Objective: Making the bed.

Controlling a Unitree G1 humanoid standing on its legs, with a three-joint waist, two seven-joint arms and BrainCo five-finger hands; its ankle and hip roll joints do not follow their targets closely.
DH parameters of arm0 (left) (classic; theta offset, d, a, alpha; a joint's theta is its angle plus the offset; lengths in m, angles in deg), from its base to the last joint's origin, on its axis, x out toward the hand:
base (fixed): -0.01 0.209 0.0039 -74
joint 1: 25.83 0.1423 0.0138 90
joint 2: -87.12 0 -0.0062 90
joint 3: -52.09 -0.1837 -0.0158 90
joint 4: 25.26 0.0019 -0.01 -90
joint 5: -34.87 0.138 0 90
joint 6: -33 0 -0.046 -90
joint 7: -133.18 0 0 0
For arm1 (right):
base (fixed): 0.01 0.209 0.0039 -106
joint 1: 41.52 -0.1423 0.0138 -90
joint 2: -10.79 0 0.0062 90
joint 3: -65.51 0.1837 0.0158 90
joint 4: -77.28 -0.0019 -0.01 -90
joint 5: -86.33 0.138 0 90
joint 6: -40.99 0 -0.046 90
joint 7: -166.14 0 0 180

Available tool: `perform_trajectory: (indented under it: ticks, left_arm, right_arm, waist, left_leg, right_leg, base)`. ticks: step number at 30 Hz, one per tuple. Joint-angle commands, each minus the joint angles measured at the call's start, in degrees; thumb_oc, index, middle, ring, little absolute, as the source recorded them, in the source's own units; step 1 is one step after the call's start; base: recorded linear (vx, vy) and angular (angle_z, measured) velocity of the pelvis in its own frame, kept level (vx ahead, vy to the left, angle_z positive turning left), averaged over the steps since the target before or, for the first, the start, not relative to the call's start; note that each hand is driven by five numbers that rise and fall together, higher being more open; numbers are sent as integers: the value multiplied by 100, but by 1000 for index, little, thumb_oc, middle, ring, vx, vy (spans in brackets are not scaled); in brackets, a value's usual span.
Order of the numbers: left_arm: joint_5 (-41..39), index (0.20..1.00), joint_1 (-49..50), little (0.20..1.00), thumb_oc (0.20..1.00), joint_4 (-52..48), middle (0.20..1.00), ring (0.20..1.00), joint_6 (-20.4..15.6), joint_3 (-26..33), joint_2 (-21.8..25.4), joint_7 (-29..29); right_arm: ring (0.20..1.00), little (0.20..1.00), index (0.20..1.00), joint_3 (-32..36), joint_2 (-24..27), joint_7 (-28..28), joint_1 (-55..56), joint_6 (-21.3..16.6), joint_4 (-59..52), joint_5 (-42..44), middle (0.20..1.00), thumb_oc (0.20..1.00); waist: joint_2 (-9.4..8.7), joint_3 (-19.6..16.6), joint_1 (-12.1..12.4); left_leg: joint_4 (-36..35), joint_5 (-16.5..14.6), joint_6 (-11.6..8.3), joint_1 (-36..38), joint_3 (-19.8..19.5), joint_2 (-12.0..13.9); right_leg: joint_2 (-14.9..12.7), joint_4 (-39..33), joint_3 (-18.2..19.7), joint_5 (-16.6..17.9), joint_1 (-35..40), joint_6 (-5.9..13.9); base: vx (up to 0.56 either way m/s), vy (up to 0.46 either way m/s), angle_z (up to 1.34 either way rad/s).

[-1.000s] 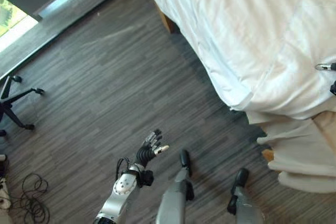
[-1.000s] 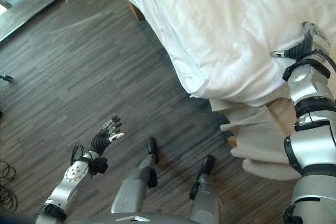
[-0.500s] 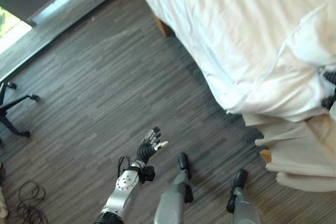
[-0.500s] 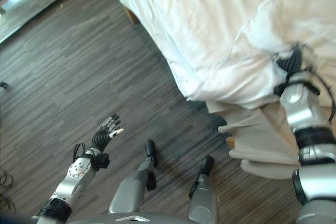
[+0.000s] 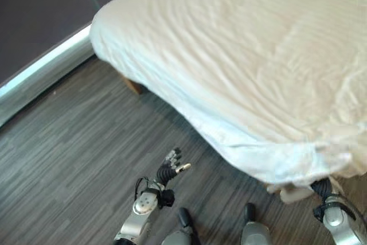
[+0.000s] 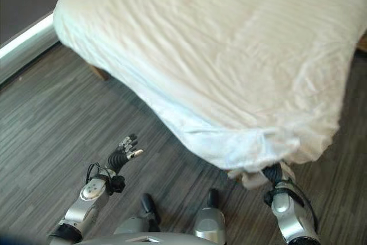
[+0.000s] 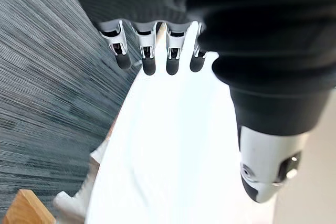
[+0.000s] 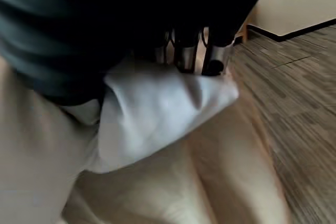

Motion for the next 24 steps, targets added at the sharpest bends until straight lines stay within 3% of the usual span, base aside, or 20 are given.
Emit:
perform_trajectory:
  ticks: [1,5,6,8,13,16,19,20,22,23,24]
  left_arm:
    - [117,1000,-217,1000,1000,39,1000,1000,-223,36,7,26]
    - [40,1000,-206,1000,1000,84,1000,1000,-182,-136,-34,-3]
    - [40,1000,-206,1000,1000,84,1000,1000,-182,-136,-34,-3]
    - [-21,1000,-163,1000,1000,136,1000,1000,-142,-168,-36,-122]
    - [-286,1000,-74,1000,1000,235,1000,1000,-100,-9,-79,-335]
    - [-393,1000,-29,1000,1000,244,1000,1000,-99,104,-92,-361]
    - [-398,1000,-27,1000,1000,255,1000,1000,-119,125,-98,-358]
    - [-405,1000,-45,1000,1000,232,1000,1000,-133,199,-76,-335]
    - [-403,1000,-22,1000,1000,120,1000,1000,-124,272,-22,-322]
    - [-389,1000,12,1000,1000,61,1000,1000,-128,303,13,-330]
    - [-363,1000,53,1000,1000,2,1000,1000,-140,320,52,-335]
  right_arm:
    - [1000,1000,1000,-382,-596,-118,378,297,2124,670,1000,1000]
    - [1000,1000,1000,-60,-605,-247,496,625,3881,1236,1000,1000]
    - [1000,1000,1000,-60,-605,-247,496,625,3881,1236,1000,1000]
    - [1000,1000,1000,405,-292,-473,640,796,4724,1665,1000,1000]
    - [1000,1000,1000,1020,498,-673,771,860,5206,1774,1000,1000]
    - [1000,1000,1000,1347,984,-733,618,649,4816,2052,1000,1000]
    - [1000,1000,1000,1412,1106,-753,549,505,4490,2249,1000,1000]
    - [1000,1000,1000,1488,1246,-760,372,156,3507,2790,1000,1000]
    - [1000,1000,1000,1567,1237,-772,337,-177,1928,3391,1000,1000]
    - [827,827,827,1585,1183,-798,361,-330,1068,3657,827,827]
    - [341,341,341,1610,1107,-919,398,-499,193,4042,341,341]
  waist:
    - [-297,104,-176]
    - [-219,137,-288]
    - [-219,137,-288]
    - [-196,127,-357]
    - [-243,75,-415]
    - [-294,52,-390]
    - [-312,42,-376]
    - [-330,55,-369]
    - [-347,42,-354]
    - [-346,38,-344]
    - [-342,30,-323]
  left_leg:
    - [34,-476,-413,494,-90,373]
    - [34,-500,-412,626,0,341]
    - [34,-500,-412,626,0,341]
    - [34,-526,-428,687,2,331]
    - [34,-535,-462,770,8,352]
    - [34,-537,-472,782,1,368]
    - [34,-515,-470,770,12,369]
    - [34,-525,-472,798,33,381]
    - [34,-498,-472,765,53,392]
    - [34,-496,-471,757,52,390]
    - [34,-496,-474,738,40,393]
  right_leg:
    - [-274,-279,109,341,-141,121]
    - [-302,-279,144,372,-82,131]
    - [-302,-279,144,372,-82,131]
    - [-301,-278,152,352,-9,144]
    - [-298,-265,121,353,96,154]
    - [-280,-253,99,346,128,150]
    - [-267,-258,115,366,112,141]
    - [-261,-248,115,356,120,144]
    - [-258,-258,134,383,65,129]
    - [-261,-259,131,386,52,125]
    - [-267,-262,112,379,40,116]
  base:
    - [0,30,-12]
    - [7,27,-4]
    - [12,19,-8]
    - [27,29,-11]
    - [15,3,-12]
    - [-6,-18,-14]
    - [-1,-16,-15]
    - [-9,-21,-6]
    - [-12,-29,-8]
    - [2,-36,-10]
    - [40,-49,-1]
